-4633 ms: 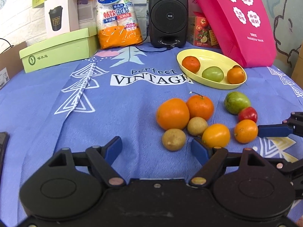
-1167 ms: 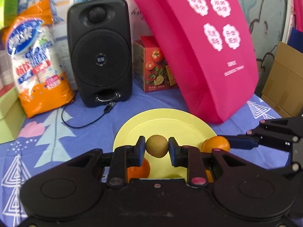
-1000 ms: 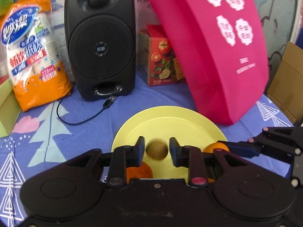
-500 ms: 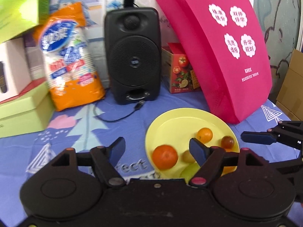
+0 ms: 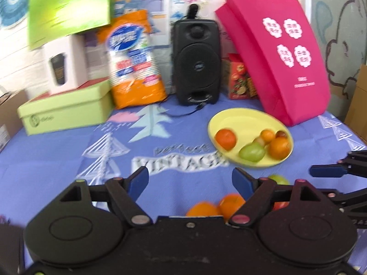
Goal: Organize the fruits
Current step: 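Move both open tools back to the fruit pile, then grasp a large orange with the left tool while the right tool grasps a red tomato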
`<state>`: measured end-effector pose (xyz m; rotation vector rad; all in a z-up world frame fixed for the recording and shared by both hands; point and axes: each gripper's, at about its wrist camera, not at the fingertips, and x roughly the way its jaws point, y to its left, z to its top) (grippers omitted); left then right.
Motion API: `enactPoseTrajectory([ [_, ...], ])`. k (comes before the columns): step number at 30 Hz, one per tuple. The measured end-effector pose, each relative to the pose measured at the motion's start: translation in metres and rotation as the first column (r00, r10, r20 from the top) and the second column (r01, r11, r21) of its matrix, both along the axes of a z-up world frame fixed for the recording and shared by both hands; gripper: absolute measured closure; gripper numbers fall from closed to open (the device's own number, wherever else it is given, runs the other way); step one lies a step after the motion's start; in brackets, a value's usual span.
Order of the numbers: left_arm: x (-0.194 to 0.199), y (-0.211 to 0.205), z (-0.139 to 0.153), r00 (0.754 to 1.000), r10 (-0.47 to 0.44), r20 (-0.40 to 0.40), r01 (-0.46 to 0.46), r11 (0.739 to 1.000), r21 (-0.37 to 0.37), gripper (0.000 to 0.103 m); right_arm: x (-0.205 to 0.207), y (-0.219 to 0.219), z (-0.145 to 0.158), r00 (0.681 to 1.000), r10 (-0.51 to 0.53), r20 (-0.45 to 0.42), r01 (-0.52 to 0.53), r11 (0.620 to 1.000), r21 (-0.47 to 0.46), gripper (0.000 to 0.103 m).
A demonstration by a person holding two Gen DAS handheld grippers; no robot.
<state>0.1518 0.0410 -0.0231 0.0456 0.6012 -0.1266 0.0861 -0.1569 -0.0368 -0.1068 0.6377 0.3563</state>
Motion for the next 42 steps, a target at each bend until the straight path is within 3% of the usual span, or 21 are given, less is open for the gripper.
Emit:
enactPoseTrajectory([
  [8,-0.036,0.022,-0.032,0.996,0.069,-0.05,-0.068,0.998,0.018,0.023,-0.026,0.02,-0.014,0.997,0.066,-0.044,-0.066,0.998,-0.001,0.059],
  [13,-0.04,0.023,-0.047,0.995,0.067,-0.074,-0.064,0.997,0.03,0.023,-0.031,0.032,-0.023,0.993,0.093,-0.074,-0.093,0.996,-0.001,0.059],
  [26,-0.005,0.011,-0.066,0.994,0.038,-0.106,-0.03,0.997,0.075,0.023,-0.021,0.04,-0.037,0.992,0.081,-0.1,-0.083,0.996,-0.015,0.043],
  [42,0.019,0.003,-0.071,0.996,-0.073,-0.059,0.078,0.994,0.079,0.023,-0.007,0.041,-0.041,0.991,0.084,-0.109,-0.084,0.996,0.011,0.042],
])
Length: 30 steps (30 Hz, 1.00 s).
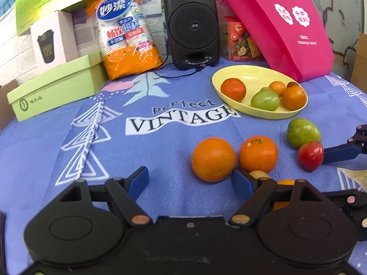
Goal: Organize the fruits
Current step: 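Grasp a large orange with the left tool while the right tool grasps a red tomato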
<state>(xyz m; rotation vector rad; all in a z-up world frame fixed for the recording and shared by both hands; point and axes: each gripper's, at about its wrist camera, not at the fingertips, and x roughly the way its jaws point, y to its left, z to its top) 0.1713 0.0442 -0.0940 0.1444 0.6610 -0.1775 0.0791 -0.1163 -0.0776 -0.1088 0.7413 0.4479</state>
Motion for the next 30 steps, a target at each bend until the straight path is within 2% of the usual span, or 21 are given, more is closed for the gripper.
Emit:
enactPoseTrajectory([
  [3,0.006,0.0,0.001,1.0,-0.02,0.009,0.02,1.0,0.009,0.023,0.002,0.001,-0.001,1.0,0.002,-0.003,-0.002,1.0,0.002,0.041],
  [9,0.015,0.0,0.0,1.0,-0.015,-0.007,0.015,1.0,-0.024,0.024,0.003,0.001,-0.001,1.0,-0.001,-0.004,0.001,1.0,0.002,0.041],
  [14,0.013,-0.005,0.0,0.999,-0.032,0.003,0.032,0.999,-0.029,0.035,0.01,0.001,-0.001,1.0,-0.015,-0.01,0.015,1.0,0.006,0.041],
  [19,0.012,-0.005,0.0,0.997,-0.073,0.0,0.073,0.996,-0.047,0.053,0.018,0.002,-0.002,0.999,-0.029,-0.015,0.029,1.0,0.005,0.041],
  [21,0.011,-0.004,0.0,0.996,-0.084,-0.003,0.084,0.995,-0.052,0.057,0.022,0.002,-0.003,0.999,-0.032,-0.016,0.032,0.999,0.003,0.041],
  [25,0.011,-0.002,0.0,0.996,-0.089,-0.009,0.088,0.994,-0.068,0.061,0.029,0.002,-0.004,0.999,-0.036,-0.017,0.036,0.999,0.008,0.042],
  [30,0.008,-0.001,0.001,0.997,-0.083,-0.008,0.082,0.993,-0.08,0.062,0.028,0.002,-0.004,0.999,-0.043,-0.007,0.043,0.999,0.01,0.051],
])
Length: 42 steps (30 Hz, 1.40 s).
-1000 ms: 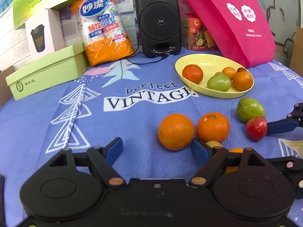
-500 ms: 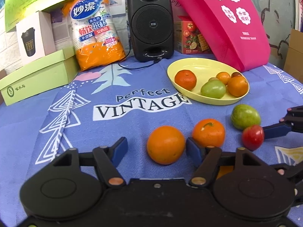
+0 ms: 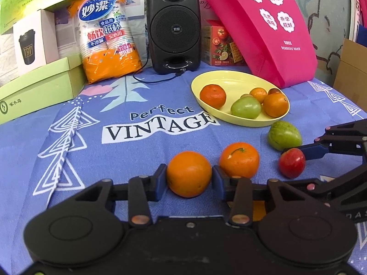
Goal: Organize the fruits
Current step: 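Grasp a large orange with the left tool while the right tool grasps a red tomato, then carry the orange and red tomato onto the yellow plate and release both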
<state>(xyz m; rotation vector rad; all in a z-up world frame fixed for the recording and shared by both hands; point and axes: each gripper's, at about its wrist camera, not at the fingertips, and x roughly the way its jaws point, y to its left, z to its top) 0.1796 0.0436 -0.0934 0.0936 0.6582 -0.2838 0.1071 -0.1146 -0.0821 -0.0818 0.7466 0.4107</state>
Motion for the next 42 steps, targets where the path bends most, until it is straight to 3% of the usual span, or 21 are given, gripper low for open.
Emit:
enactPoseTrajectory([
  [8,-0.006,0.002,0.001,1.0,0.016,-0.007,-0.016,1.0,-0.015,0.064,-0.001,-0.001,0.002,1.0,-0.016,0.012,0.016,1.0,0.0,0.073],
  [19,-0.026,0.004,0.01,1.0,0.028,0.0,-0.028,0.999,-0.028,0.064,-0.021,-0.003,0.007,1.0,-0.001,0.015,0.001,1.0,0.006,0.073],
  [30,-0.051,0.006,0.049,0.999,0.025,0.036,-0.022,0.997,-0.069,0.064,-0.048,-0.019,0.021,0.999,-0.02,0.046,0.019,1.0,0.015,0.073],
  [36,-0.027,-0.016,0.068,0.998,-0.029,0.06,0.031,0.999,-0.032,0.064,-0.043,-0.035,0.041,0.993,-0.052,0.103,0.051,0.999,0.009,0.073],
  [42,0.03,-0.046,0.077,0.996,-0.082,0.034,0.084,0.996,-0.041,0.064,-0.007,-0.057,0.06,0.984,-0.091,0.152,0.09,0.996,0.012,0.073],
])
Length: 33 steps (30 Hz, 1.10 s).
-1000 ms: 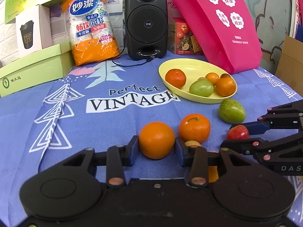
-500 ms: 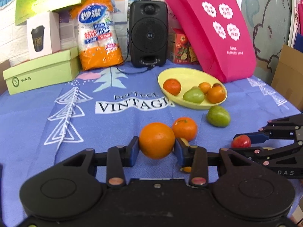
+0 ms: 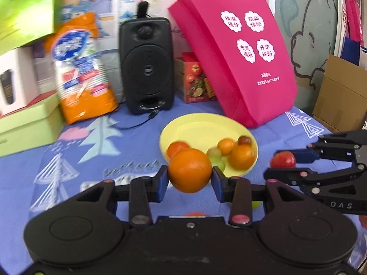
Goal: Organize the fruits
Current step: 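Carry the orange and red tomato onto the yellow plate and release both, then move both open tools back to the remaining fruits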
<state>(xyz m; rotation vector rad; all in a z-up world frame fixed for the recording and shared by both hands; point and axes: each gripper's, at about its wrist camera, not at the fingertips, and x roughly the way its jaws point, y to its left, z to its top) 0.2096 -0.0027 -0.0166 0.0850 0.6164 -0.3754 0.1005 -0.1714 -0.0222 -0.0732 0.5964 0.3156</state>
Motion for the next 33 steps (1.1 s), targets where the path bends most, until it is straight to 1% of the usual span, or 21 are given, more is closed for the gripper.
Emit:
enactPoseTrajectory([
  [2,0.023,-0.009,-0.002,1.0,0.0,-0.018,0.0,1.0,0.001,0.064,0.019,-0.007,0.004,1.0,-0.011,0.008,0.011,1.0,0.001,0.073],
  [5,0.057,-0.023,-0.01,0.999,0.011,-0.04,-0.01,1.0,0.025,0.064,0.053,-0.015,0.004,0.999,-0.044,0.006,0.044,0.999,-0.024,0.073],
  [9,0.094,-0.039,-0.021,0.998,0.012,-0.059,-0.008,0.998,0.061,0.064,0.092,-0.027,-0.007,0.997,-0.081,-0.014,0.08,0.996,-0.043,0.073],
  [11,0.109,-0.048,-0.026,0.997,0.005,-0.071,0.0,0.997,0.074,0.064,0.107,-0.031,-0.014,0.996,-0.088,-0.028,0.087,0.995,-0.048,0.073],
  [15,0.134,-0.058,-0.038,0.996,0.014,-0.087,-0.002,0.991,0.132,0.063,0.129,-0.038,-0.025,0.994,-0.098,-0.056,0.096,0.995,-0.04,0.073],
  [17,0.141,-0.059,-0.04,0.995,0.026,-0.095,-0.013,0.991,0.131,0.058,0.135,-0.039,-0.028,0.993,-0.098,-0.063,0.096,0.995,-0.037,0.073],
  [18,0.142,-0.057,-0.039,0.995,0.038,-0.089,-0.026,0.991,0.129,0.047,0.138,-0.039,-0.029,0.993,-0.095,-0.065,0.092,0.995,-0.038,0.073],
  [19,0.142,-0.056,-0.038,0.995,0.052,-0.079,-0.041,0.99,0.134,0.04,0.139,-0.039,-0.029,0.993,-0.092,-0.067,0.09,0.995,-0.038,0.073],
  [21,0.138,-0.05,-0.034,0.996,0.056,-0.069,-0.046,0.99,0.132,0.034,0.14,-0.038,-0.03,0.994,-0.093,-0.064,0.091,0.995,-0.041,0.07],
  [26,0.113,-0.034,-0.02,0.997,0.065,-0.049,-0.059,0.991,0.118,0.032,0.132,-0.037,-0.024,0.994,-0.096,-0.053,0.094,0.995,-0.041,0.069],
  [28,0.095,-0.027,-0.013,0.997,0.067,-0.025,-0.064,0.992,0.112,0.023,0.122,-0.036,-0.021,0.995,-0.089,-0.045,0.087,0.995,-0.041,0.069],
  [29,0.086,-0.023,-0.01,0.997,0.072,-0.012,-0.07,0.991,0.111,0.022,0.116,-0.036,-0.019,0.995,-0.087,-0.04,0.085,0.996,-0.039,0.069],
  [32,0.06,-0.012,-0.004,0.997,0.079,0.013,-0.08,0.99,0.113,0.022,0.096,-0.035,-0.015,0.996,-0.081,-0.037,0.08,0.997,-0.025,0.069],
  [33,0.051,-0.008,-0.003,0.996,0.083,0.017,-0.084,0.99,0.11,0.022,0.089,-0.034,-0.014,0.996,-0.079,-0.034,0.078,0.997,-0.019,0.067],
])
